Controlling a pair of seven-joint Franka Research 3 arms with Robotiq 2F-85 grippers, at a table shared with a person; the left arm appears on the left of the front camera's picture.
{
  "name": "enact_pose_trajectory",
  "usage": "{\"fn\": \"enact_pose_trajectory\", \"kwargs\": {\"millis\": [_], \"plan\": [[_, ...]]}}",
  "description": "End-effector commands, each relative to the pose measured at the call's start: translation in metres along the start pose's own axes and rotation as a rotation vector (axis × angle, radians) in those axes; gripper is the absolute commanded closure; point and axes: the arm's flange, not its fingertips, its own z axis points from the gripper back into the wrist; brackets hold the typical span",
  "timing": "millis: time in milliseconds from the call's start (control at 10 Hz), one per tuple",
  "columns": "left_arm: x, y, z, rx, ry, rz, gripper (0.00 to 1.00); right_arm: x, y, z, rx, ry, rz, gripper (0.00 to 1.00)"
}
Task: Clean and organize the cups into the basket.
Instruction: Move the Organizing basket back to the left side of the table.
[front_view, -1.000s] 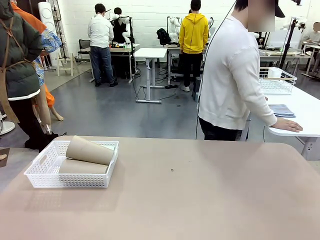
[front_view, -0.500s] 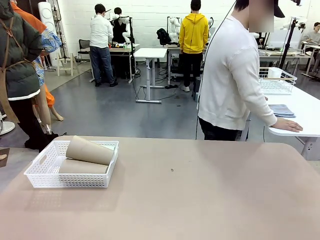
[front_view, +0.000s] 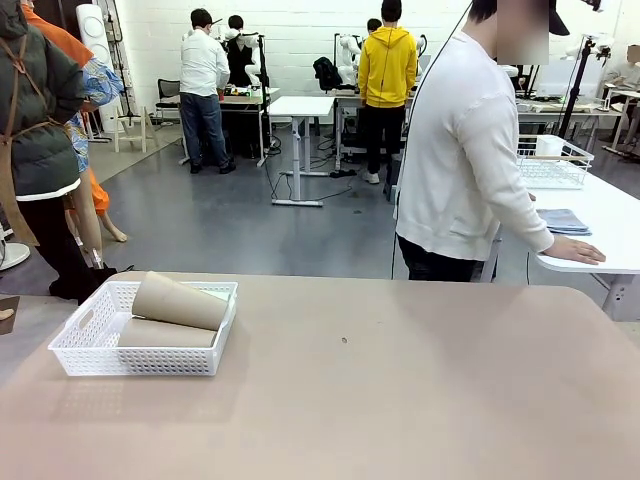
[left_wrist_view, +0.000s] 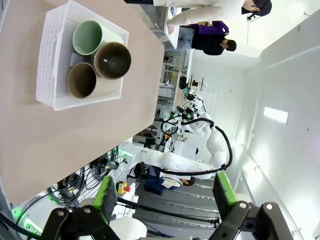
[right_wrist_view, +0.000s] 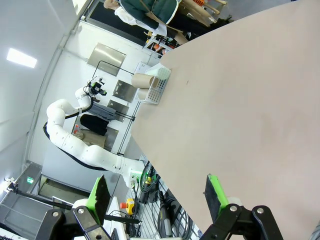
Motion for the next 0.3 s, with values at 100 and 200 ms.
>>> {"fn": "enact_pose_trajectory", "kwargs": {"millis": [100, 200], "plan": [[-0.0026, 0.0001, -0.0008, 0.006, -0.010, 0.006, 0.00, 0.0002, -0.0006, -0.0008, -0.005, 0.004, -0.001, 0.00], [-0.0026, 0.0001, -0.0008, 0.006, -0.010, 0.006, 0.00, 0.0002, -0.0006, -0.0008, -0.005, 0.004, -0.001, 0.00]]}}
